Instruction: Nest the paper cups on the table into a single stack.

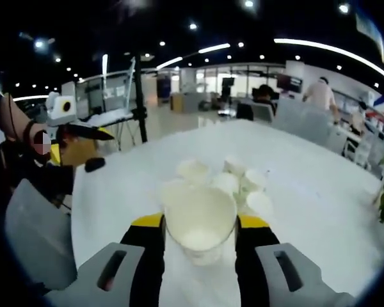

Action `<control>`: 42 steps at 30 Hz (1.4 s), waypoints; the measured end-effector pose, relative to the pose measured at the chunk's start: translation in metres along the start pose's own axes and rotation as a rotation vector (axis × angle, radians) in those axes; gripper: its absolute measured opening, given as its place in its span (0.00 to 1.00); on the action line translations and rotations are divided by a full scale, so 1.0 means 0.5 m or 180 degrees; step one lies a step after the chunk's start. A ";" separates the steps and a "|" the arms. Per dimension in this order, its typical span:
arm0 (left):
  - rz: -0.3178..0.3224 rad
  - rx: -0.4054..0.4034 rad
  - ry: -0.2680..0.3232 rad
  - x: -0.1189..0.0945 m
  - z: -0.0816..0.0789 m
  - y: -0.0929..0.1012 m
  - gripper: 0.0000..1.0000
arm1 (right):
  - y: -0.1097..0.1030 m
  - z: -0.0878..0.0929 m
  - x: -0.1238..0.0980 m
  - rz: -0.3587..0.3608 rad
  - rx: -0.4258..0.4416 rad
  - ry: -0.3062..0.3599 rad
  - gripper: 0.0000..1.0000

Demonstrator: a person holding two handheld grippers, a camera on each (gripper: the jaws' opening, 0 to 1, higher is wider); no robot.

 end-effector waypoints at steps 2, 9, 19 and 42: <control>0.0001 0.0000 0.0001 -0.002 0.000 -0.001 1.00 | -0.005 -0.002 -0.001 -0.0018 -0.0046 -0.0013 0.39; 0.0010 -0.0005 0.0006 -0.001 0.000 0.000 1.00 | -0.016 -0.015 -0.007 -0.0091 -0.0114 0.0048 0.40; 0.0020 -0.0012 0.0025 0.004 -0.003 -0.005 1.00 | -0.055 -0.041 -0.006 -0.0254 -0.0057 0.0234 0.39; 0.0049 -0.0029 0.0044 0.019 -0.007 -0.006 1.00 | -0.135 -0.024 0.025 -0.0570 -0.0177 0.0176 0.39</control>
Point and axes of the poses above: the point that each gripper's makers call its tool centre point, and the gripper's own axes: x roughly forward along the fingers, y roughly to its right, z roughly out of its underside, the point moved 4 cm from there along -x, roughly backward along the fingers, and after that the axes turned 13 degrees about -z, right-handed, at the moved point
